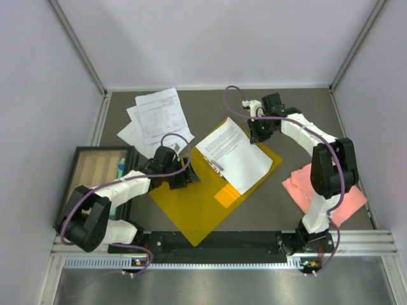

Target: Put the files into the folder

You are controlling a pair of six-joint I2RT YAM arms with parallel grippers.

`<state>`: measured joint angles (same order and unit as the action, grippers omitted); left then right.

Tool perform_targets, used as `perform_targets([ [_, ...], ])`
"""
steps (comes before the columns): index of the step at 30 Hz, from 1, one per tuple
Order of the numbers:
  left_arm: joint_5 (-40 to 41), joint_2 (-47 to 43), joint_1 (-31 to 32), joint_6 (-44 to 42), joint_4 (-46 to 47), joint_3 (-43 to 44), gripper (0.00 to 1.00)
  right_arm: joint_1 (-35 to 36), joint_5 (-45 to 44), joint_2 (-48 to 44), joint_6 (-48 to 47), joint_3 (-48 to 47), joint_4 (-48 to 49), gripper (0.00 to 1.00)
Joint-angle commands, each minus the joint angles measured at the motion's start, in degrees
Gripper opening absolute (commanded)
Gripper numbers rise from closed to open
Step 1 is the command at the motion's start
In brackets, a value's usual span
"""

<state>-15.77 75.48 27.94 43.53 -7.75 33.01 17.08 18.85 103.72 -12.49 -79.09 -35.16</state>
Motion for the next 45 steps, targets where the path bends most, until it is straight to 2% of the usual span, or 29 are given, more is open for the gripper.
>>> perform_targets([
  [1, -0.3, -1.2, 0.3, -0.6, 0.5, 1.9, 0.72, 0.0, 2.1, 0.2, -1.8, -1.7, 1.5, 0.0],
  [22, -0.1, -3.0, 0.3, -0.5, -0.4, 1.7, 0.72, 0.3, 3.8, 1.8, -1.0, -3.1, 2.0, 0.01],
  [26, -0.9, -3.9, 0.3, -0.6, -0.3, 1.9, 0.73, 0.6, 2.2, 1.1, 0.5, -3.1, 2.2, 0.14],
  [29, -1.7, -5.3, 0.4, -0.7, -0.9, 2.6, 0.74, 0.8, -0.6, 0.4, 2.8, -3.5, 2.1, 0.28],
  [30, -1.8, -6.5, 0.3, -0.8, -1.3, 3.0, 0.75, 0.8, -1.4, 0.3, 4.3, -3.8, 1.8, 0.38],
  [31, -2.0, -7.2, 0.4, -0.8, -1.8, 4.0, 0.75, 0.8, -2.2, 0.2, 4.8, -4.7, 1.5, 0.43],
  [34, -2.2, -10.1, 0.3, -0.8, -4.3, 6.6, 0.77, 1.3, -10.3, 0.2, 7.9, -8.0, -2.2, 0.58],
  [36, -2.2, -12.6, 0.3, -1.0, -6.7, 7.9, 0.79, 1.9, -20.2, -0.2, 10.8, -9.9, -6.2, 0.7],
  [38, -1.1, -14.6, 0.3, -1.5, -9.3, 9.7, 0.82, 1.9, -30.3, -0.9, 12.0, -12.3, -8.8, 0.76],
  [41, 2.9, -18.1, 0.3, -1.5, -10.0, 10.2, 0.84, 1.9, -40.6, -3.3, 18.2, -14.3, -13.7, 0.86],
  [45, 7.4, -20.1, -0.2, -1.4, -10.2, 11.8, 0.86, 3.7, -38.1, -11.9, 23.4, -7.4, -9.0, 0.9],
])
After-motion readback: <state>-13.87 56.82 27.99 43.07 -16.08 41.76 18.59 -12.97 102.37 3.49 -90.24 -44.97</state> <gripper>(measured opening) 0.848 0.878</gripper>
